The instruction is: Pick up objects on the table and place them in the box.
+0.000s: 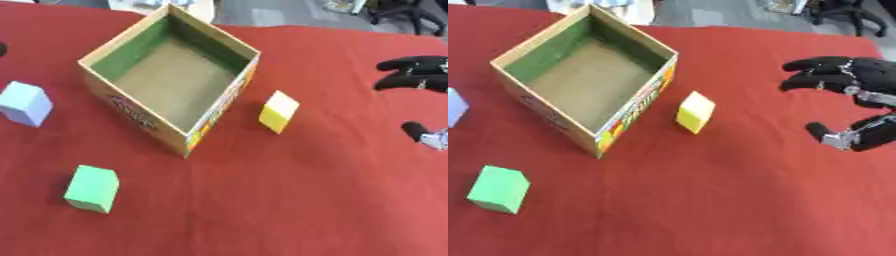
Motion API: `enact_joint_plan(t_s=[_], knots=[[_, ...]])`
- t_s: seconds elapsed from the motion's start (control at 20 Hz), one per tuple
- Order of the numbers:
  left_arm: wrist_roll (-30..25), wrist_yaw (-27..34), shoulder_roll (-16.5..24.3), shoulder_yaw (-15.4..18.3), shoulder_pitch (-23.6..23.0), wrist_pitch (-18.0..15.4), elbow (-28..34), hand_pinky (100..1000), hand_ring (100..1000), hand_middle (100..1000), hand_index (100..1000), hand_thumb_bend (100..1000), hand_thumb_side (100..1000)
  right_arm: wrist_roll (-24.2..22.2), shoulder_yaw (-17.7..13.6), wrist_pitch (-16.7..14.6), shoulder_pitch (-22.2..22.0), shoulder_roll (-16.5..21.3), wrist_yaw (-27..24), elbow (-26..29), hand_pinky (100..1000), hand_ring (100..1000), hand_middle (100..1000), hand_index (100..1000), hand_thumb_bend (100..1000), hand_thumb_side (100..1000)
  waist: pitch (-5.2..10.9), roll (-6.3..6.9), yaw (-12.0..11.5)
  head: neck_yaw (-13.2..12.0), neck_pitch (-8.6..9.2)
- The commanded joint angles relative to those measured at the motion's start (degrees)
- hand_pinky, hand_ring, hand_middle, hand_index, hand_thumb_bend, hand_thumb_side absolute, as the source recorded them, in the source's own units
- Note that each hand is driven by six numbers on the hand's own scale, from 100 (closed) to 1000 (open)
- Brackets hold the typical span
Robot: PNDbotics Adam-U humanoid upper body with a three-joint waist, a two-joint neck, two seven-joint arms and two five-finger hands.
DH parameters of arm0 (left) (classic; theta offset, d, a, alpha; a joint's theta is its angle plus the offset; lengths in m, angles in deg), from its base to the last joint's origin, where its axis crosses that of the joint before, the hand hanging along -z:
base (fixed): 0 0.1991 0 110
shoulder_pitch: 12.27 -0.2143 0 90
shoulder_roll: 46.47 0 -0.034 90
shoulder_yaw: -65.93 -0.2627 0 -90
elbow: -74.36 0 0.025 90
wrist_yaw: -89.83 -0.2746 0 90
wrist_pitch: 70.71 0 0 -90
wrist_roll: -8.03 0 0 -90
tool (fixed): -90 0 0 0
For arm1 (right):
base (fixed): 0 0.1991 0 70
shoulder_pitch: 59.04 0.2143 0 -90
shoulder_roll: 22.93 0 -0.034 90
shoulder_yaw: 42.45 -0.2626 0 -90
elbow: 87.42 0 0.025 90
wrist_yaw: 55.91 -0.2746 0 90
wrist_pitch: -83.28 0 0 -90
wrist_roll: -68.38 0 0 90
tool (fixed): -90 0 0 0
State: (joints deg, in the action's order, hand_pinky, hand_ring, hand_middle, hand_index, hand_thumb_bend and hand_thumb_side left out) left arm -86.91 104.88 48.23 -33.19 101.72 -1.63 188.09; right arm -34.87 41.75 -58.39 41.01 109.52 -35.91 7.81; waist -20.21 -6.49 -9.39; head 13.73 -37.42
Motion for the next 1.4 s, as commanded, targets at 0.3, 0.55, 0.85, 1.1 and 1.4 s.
enact_joint_plan(t_s=[0.3,0.55,0.85,1.1,1.4], knots=[[-1.5,1.9,1.9,-0.7,2.2,-0.9,0.9,852,856,778,831,100,572,-0.2,3.4,-0.3,5.9,2.7,1.1,-2.6,948,1000,833,987,100,314,0.43,-0.36,-0.7,2.1,0.84],[-2.2,2.1,2.2,-1.1,2.2,-1.5,0.9,852,856,779,831,100,570,-1.7,5.9,-0.3,9.3,1.7,2.3,-3.7,963,1000,825,978,100,315,0.37,-0.27,-1.6,3.2,1.15],[-2.7,2.5,2.2,-1.4,2.4,-1.7,0.9,852,857,779,831,100,570,-6.6,8.3,-0.3,14.2,0.1,-0.3,-5.8,986,1000,820,985,100,308,0.43,-0.31,-2.5,4.6,1.32],[-3.0,2.9,2.1,-1.6,2.6,-1.4,0.9,851,856,779,831,100,570,-13.2,9.5,-0.3,18.4,-2.0,-4.7,-7.8,999,1000,820,987,100,309,0.38,-0.63,-3.2,5.2,1.20],[-3.4,3.2,2.1,-1.8,2.9,-1.4,0.9,851,856,779,831,100,570,-22.4,10.4,-0.3,22.1,-4.3,-9.6,-9.3,1000,1000,831,995,100,316,0.35,-0.94,-4.0,5.9,0.95]])
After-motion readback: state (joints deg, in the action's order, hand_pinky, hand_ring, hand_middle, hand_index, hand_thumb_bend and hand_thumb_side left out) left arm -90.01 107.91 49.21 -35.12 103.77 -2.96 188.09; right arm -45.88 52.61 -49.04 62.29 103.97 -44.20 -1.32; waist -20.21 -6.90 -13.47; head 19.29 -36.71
